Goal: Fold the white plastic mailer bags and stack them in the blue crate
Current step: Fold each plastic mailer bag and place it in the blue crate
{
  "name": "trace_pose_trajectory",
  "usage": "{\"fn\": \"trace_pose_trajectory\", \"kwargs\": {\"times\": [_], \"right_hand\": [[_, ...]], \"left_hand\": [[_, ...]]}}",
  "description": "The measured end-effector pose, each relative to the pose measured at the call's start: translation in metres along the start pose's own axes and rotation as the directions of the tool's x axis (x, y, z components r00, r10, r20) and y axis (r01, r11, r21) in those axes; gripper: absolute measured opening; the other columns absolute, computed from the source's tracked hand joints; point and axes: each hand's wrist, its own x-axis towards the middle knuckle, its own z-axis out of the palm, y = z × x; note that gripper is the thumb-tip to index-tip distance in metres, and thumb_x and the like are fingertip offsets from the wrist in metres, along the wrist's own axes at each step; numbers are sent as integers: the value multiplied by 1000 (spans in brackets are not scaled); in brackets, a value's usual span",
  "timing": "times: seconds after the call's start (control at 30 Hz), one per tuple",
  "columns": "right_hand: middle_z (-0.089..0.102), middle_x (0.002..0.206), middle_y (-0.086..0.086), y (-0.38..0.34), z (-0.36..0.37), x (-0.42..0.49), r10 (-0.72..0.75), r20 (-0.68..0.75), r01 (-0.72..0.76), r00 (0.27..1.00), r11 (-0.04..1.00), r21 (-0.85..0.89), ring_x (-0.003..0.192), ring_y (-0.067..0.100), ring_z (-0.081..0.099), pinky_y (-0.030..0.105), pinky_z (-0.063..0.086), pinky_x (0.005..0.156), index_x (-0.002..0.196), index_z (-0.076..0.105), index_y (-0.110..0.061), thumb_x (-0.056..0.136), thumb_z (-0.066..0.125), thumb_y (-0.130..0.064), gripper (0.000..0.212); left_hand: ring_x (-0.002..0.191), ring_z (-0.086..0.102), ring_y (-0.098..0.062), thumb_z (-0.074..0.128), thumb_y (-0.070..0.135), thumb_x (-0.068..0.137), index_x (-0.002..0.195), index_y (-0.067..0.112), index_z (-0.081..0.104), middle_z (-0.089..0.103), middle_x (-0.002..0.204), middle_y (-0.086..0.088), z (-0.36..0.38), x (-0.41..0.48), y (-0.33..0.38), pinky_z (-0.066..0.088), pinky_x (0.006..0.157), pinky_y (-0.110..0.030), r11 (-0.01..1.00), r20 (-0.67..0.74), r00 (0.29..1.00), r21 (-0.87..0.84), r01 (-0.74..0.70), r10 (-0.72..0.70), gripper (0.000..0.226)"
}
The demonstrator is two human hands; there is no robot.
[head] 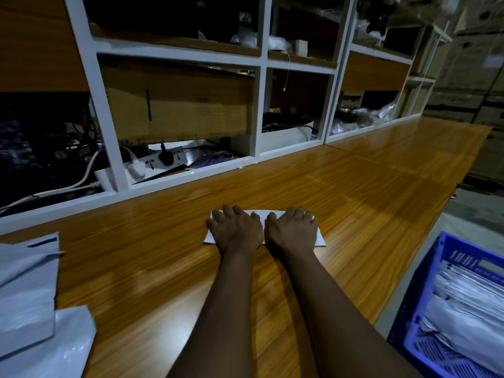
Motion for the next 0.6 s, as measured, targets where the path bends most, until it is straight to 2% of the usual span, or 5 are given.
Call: {"fn": "trace_pose_trajectory", "kwargs": {"times": [0.1, 0.27, 0.37, 0.5, 0.6], "right_hand": [[29, 155, 30, 4, -6, 2, 17, -37, -15, 999, 998, 67, 144, 44, 23, 55, 14, 117, 148, 32, 6, 102, 24, -49, 72], [20, 159, 27, 23, -1, 14, 16, 33, -17, 999, 999, 38, 147, 42, 15, 60, 9, 116, 154, 25, -6, 90, -1, -57, 86], [14, 162, 23, 32, -10, 14, 79, 58, -85, 995, 991, 101, 150, 39, 10, 60, 6, 116, 154, 19, -2, 99, 13, -55, 77], [36, 152, 26, 36, -11, 16, 83, 5, -83, 997, 996, 5, 143, 47, 24, 64, 15, 113, 140, 48, -6, 93, 15, -50, 72], [56, 131, 16, 35, -22, 7, -123, -78, 120, 989, 992, -37, 124, 40, 46, 54, 31, 103, 120, 61, -9, 96, 32, -47, 53]], "left_hand": [[143, 28, -33, 24, 52, 102, 149, 10, 37, 31, 157, -12, -1, 7, -9, 22, 117, -47, 1000, 1, 1000, 5, 1, -1, 64], [147, 20, -30, 19, 48, 104, 153, 9, 27, 21, 161, -11, -7, 17, -31, 15, 119, -49, 1000, 23, 999, -12, 29, -29, 63], [149, 15, -29, 18, 48, 104, 154, 9, 24, 17, 163, -12, -10, 17, -39, 11, 120, -52, 999, 45, 998, -17, 49, -49, 64], [140, 32, -29, 23, 46, 103, 142, 13, 45, 42, 150, -11, -14, 10, -39, 16, 116, -56, 997, -77, 995, -46, 54, -57, 55], [142, 32, -23, 30, 37, 105, 144, 18, 44, 42, 152, -3, -16, 1, -37, 12, 119, -48, 977, -233, 950, 5, -211, 207, 45]]}}
